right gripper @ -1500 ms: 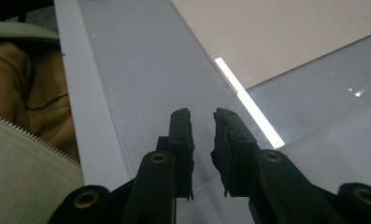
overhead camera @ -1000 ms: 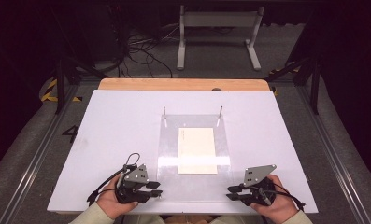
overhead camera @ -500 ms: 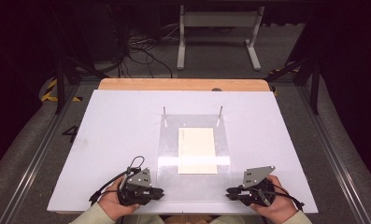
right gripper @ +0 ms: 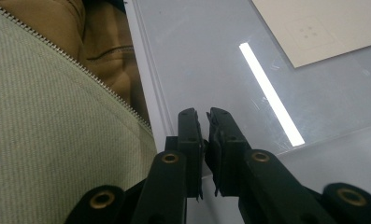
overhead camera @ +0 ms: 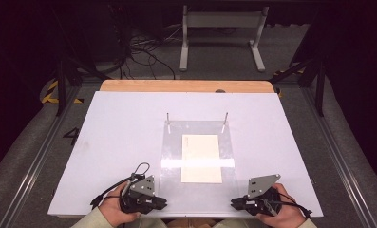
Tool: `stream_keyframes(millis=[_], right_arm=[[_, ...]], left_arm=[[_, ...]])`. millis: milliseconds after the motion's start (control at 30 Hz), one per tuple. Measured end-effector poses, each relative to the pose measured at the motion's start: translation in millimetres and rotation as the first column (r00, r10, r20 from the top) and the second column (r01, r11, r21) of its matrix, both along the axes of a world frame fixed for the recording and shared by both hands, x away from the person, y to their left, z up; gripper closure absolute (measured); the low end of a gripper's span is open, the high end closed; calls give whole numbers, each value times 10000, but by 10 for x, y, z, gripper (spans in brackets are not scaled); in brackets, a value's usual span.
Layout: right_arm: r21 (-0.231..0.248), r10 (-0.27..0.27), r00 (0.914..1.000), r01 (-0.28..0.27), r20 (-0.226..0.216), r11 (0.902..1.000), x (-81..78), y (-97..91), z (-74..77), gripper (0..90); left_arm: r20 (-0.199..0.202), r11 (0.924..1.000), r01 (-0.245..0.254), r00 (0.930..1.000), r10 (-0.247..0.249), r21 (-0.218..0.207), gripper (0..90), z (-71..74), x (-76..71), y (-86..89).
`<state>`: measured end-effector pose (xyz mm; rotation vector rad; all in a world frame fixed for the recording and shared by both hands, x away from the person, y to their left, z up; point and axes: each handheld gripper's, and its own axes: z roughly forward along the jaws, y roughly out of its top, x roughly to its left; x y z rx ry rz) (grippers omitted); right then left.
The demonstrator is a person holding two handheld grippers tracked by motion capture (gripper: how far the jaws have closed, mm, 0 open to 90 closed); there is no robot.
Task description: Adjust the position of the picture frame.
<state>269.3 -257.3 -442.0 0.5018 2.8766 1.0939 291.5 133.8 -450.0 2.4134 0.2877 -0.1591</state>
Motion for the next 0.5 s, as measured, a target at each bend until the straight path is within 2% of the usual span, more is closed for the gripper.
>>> stream_keyframes(millis=[133,200,233,300,333,367,433,500], right_arm=[[67,45,9999,-45,-133,10000,-5,-9,-3,828],[213,-13,9998,17,-201,9998,0,-23,-2,778],[479,-267,9995,273,-138,9985,0,-33,17,743],[1010,-520,9985,502,155,9936,7,-65,76,718],[1183,-619,9976,578,314,9913,10,-79,101,710],[1533,-810,9951,714,570,9856,18,-104,135,702],[1928,-1091,9903,909,860,9770,31,-138,163,685],[2098,-1406,9849,1171,1007,9707,48,-165,173,684]], left_arm=[[-26,10000,40,10000,-40,40,821,4,-1,0],[57,9999,-130,9999,130,-81,738,8,22,5],[-34,9996,-273,9996,273,-122,697,16,32,15],[81,9981,-500,9987,503,-372,682,33,57,34],[201,9959,-644,9976,658,-629,675,53,84,49],[168,9943,-694,9973,710,-807,671,68,94,60],[317,9891,-860,9954,904,-1199,664,106,121,91],[455,9790,-1195,9906,1286,-1651,651,149,152,132]])
